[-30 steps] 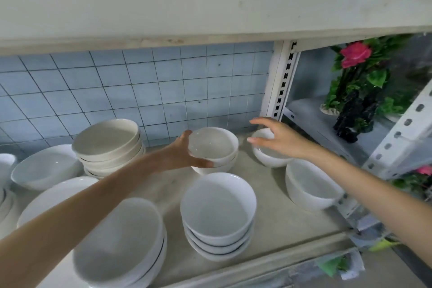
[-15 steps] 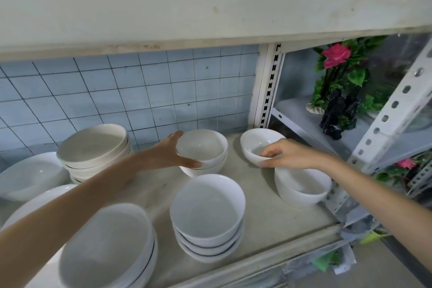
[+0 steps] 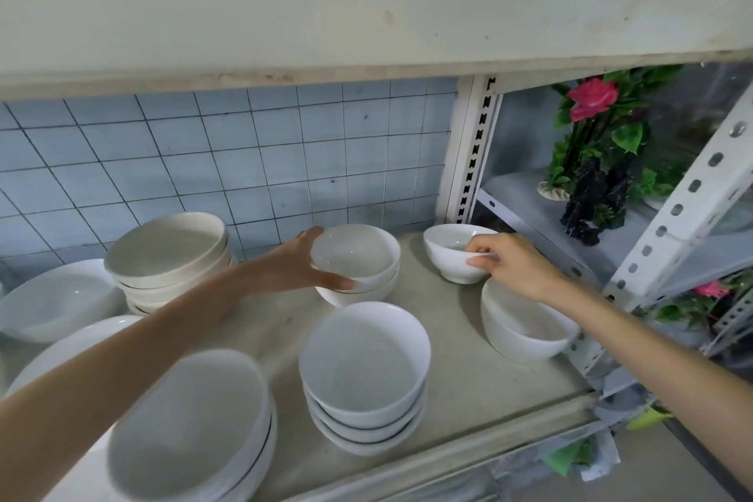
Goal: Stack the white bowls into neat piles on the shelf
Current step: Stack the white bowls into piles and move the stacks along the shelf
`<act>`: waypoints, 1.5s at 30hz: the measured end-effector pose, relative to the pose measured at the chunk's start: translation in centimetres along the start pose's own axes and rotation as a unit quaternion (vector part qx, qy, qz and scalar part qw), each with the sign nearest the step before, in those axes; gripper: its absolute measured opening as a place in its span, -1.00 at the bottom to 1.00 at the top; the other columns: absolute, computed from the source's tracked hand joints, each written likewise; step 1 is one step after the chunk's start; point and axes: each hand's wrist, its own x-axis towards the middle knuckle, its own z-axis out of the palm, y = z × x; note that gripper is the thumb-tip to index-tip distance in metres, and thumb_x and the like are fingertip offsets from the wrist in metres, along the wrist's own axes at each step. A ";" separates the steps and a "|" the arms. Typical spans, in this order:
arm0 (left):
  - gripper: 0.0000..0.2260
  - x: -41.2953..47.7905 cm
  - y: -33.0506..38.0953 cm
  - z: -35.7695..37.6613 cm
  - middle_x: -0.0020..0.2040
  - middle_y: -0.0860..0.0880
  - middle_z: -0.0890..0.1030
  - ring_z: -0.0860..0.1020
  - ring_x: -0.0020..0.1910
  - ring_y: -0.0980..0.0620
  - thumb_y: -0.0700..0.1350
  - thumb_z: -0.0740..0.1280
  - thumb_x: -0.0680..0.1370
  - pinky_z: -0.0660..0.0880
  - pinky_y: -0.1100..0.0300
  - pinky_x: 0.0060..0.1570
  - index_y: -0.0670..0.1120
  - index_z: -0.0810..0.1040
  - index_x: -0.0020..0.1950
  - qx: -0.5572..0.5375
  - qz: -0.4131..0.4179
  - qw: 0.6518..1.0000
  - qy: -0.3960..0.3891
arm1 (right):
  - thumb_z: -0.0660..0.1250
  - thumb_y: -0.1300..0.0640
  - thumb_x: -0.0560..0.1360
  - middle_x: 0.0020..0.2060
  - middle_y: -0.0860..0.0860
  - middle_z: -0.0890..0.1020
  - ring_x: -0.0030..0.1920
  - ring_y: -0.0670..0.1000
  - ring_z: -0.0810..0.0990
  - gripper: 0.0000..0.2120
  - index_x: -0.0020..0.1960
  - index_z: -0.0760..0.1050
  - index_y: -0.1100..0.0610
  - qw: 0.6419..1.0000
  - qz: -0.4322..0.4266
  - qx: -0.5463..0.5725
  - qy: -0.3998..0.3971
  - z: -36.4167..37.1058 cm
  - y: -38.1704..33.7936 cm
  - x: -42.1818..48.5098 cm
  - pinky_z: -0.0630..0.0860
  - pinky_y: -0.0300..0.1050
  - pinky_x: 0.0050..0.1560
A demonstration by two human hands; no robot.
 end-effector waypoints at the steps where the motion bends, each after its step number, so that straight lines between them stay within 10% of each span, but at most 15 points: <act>1: -0.11 -0.1 0.1 0.0 0.25 0.01 0.40 0.42 0.13 0.00 0.18 0.49 0.18 0.36 0.18 0.06 -0.02 0.21 0.41 -0.003 0.002 1.000 0.001 | 0.33 0.22 0.51 -0.18 0.01 0.61 -0.11 0.03 0.53 -0.93 -0.14 0.55 0.11 1.000 0.009 -0.002 0.017 0.1 0.0 0.1 0.36 -0.11 -0.11; 8: 0.20 0.0 0.0 -0.3 0.39 -0.01 0.31 0.38 0.25 -0.03 0.37 0.42 -0.01 0.37 0.10 0.22 -0.02 0.04 0.52 0.016 -0.013 1.000 -0.012 | 0.31 0.27 0.51 -0.19 0.05 0.58 -0.12 0.06 0.49 -0.94 -0.07 0.57 0.23 0.996 0.016 0.032 0.082 0.3 -0.6 0.6 0.27 -0.17 -0.18; 14: -0.09 -0.1 1.7 -1.1 0.53 -0.01 0.11 0.20 0.47 -0.06 0.13 0.49 0.37 0.22 0.03 0.41 0.01 0.01 0.54 -0.065 0.038 0.995 0.060 | 0.30 0.28 0.52 -0.21 0.01 0.56 -0.21 -0.01 0.47 -0.92 -0.03 0.56 0.25 0.992 -0.014 0.060 0.107 -0.2 -1.9 0.0 0.31 -0.48 -0.24; 23: 0.02 -0.4 6.8 -0.4 0.45 0.09 0.27 0.29 0.41 0.14 0.29 0.51 0.19 0.28 0.15 0.38 -0.01 0.12 0.50 -0.204 0.110 0.972 0.045 | 0.28 0.26 0.53 -0.19 -0.09 0.56 -0.12 0.00 0.50 -0.90 -0.01 0.55 0.16 0.968 -0.058 0.151 0.191 -3.2 -4.3 0.1 0.36 -0.28 -0.18; 29: -0.41 -1.3 8.8 0.5 0.16 -0.01 0.59 0.62 0.04 0.10 0.21 0.45 0.37 0.55 0.24 0.06 -0.09 0.44 0.27 -0.305 0.111 0.945 -0.043 | 0.30 0.26 0.51 -0.17 -0.16 0.55 -0.19 -0.22 0.47 -0.88 -0.07 0.50 0.05 0.946 -0.155 0.242 0.151 -4.0 -7.0 -1.4 0.41 -0.42 -0.14; 36: 0.04 -3.7 8.7 0.5 0.23 -0.11 0.55 0.63 0.06 -0.02 0.31 0.58 -0.03 0.57 0.18 -0.05 -0.15 0.40 0.32 -0.387 0.118 0.912 0.072 | 0.37 0.19 0.48 0.24 0.04 0.45 0.21 -0.27 0.42 -0.67 0.22 0.44 0.06 0.904 -0.162 0.375 0.127 -3.9 -8.3 -2.0 0.38 -0.41 0.14; 40: -0.02 -5.6 8.3 0.8 0.22 -0.10 0.54 0.63 0.06 0.00 0.24 0.61 0.00 0.58 0.18 -0.03 -0.13 0.39 0.30 -0.401 0.123 0.900 0.119 | 0.48 -0.33 0.16 0.34 0.01 0.43 0.32 -0.05 0.44 -0.10 0.34 0.28 0.07 0.862 -0.088 0.498 -0.021 -2.7 -8.4 -1.6 0.43 -0.10 0.30; 45: -0.19 -8.5 7.2 1.1 0.27 -0.07 0.53 0.59 0.14 0.05 0.12 0.51 0.18 0.58 0.16 0.03 -0.09 0.35 0.36 -0.380 0.124 0.906 0.142 | 0.45 -0.35 0.20 0.28 0.11 0.50 0.29 0.03 0.50 -0.08 0.32 0.31 0.23 0.842 -0.110 0.521 -0.082 -1.6 -9.9 -2.3 0.45 0.04 0.29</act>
